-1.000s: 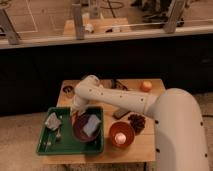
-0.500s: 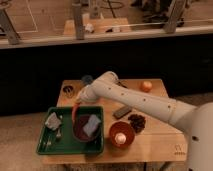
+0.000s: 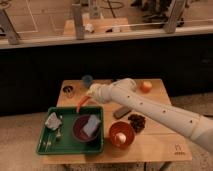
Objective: Place pepper in metal cup
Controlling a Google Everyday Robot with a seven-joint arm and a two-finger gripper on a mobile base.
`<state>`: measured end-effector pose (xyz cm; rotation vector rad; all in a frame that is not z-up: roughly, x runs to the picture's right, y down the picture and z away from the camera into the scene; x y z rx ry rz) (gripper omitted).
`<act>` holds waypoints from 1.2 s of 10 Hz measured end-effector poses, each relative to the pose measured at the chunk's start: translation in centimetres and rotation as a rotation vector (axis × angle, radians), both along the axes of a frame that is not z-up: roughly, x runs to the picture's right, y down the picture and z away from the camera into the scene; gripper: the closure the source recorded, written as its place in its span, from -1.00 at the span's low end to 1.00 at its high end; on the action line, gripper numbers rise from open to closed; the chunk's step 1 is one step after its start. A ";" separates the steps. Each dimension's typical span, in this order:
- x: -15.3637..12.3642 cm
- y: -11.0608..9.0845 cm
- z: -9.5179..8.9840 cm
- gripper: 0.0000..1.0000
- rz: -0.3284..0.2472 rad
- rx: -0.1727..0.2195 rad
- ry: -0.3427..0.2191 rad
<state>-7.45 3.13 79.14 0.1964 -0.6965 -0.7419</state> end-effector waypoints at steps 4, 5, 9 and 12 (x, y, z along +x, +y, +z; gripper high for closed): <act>1.0 -1.7 -0.4 0.39 0.095 0.008 0.010; 0.8 -1.7 -0.4 0.58 0.093 0.008 0.009; 0.7 -1.7 -0.4 1.00 0.095 0.006 0.008; -0.3 -4.2 1.2 1.00 0.160 0.003 0.021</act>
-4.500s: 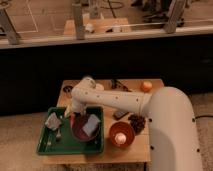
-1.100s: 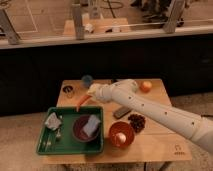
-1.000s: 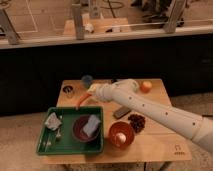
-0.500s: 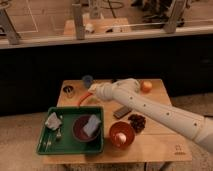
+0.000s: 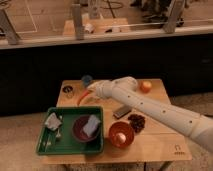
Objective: Place pepper in metal cup
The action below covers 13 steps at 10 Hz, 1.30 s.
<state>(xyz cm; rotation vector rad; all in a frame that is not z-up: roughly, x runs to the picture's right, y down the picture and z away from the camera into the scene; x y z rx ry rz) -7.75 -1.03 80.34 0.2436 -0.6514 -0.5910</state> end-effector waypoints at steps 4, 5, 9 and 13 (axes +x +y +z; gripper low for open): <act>-4.0 -6.1 4.6 1.00 0.096 0.002 0.093; -4.3 -7.4 6.0 1.00 0.129 -0.002 0.143; -5.5 -10.9 9.2 1.00 0.253 -0.002 0.311; -6.0 -11.0 9.4 1.00 0.238 0.026 0.295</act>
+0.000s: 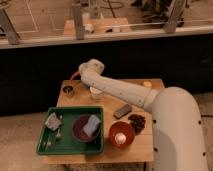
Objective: Place pepper in metal cup
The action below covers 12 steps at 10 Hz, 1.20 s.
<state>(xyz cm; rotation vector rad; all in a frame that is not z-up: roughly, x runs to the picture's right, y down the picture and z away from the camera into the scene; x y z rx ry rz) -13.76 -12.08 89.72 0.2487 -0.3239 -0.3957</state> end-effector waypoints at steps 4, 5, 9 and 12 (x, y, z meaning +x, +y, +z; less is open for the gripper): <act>-1.3 0.7 -0.2 1.00 -0.070 0.013 -0.075; -1.7 1.0 -0.3 1.00 -0.093 0.017 -0.097; -2.4 1.7 -0.4 1.00 -0.200 0.047 -0.174; -2.8 2.2 -0.3 1.00 -0.257 0.071 -0.190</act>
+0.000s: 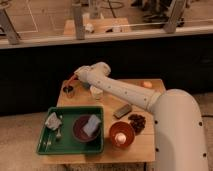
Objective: Place pepper in metal cup
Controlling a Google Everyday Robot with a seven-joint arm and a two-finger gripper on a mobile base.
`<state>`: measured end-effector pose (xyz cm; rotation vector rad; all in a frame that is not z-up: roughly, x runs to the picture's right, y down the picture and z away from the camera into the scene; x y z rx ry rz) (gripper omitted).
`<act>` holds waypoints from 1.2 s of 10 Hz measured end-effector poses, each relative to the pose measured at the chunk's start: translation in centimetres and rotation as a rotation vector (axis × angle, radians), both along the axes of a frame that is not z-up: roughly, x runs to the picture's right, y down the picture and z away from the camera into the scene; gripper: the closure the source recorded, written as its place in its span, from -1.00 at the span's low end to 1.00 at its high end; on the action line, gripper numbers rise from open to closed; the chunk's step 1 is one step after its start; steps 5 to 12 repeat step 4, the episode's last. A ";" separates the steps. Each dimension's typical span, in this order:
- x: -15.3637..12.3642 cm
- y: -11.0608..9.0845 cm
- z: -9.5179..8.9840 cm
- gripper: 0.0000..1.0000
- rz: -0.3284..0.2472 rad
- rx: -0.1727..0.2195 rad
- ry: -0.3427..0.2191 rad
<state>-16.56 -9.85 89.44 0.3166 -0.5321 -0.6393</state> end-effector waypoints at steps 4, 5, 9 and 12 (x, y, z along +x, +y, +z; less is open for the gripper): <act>-0.6 0.7 0.0 1.00 -0.058 0.043 -0.016; -0.6 0.7 0.0 1.00 -0.058 0.043 -0.016; -0.6 0.7 0.0 1.00 -0.058 0.043 -0.016; -0.6 0.7 0.0 1.00 -0.058 0.043 -0.016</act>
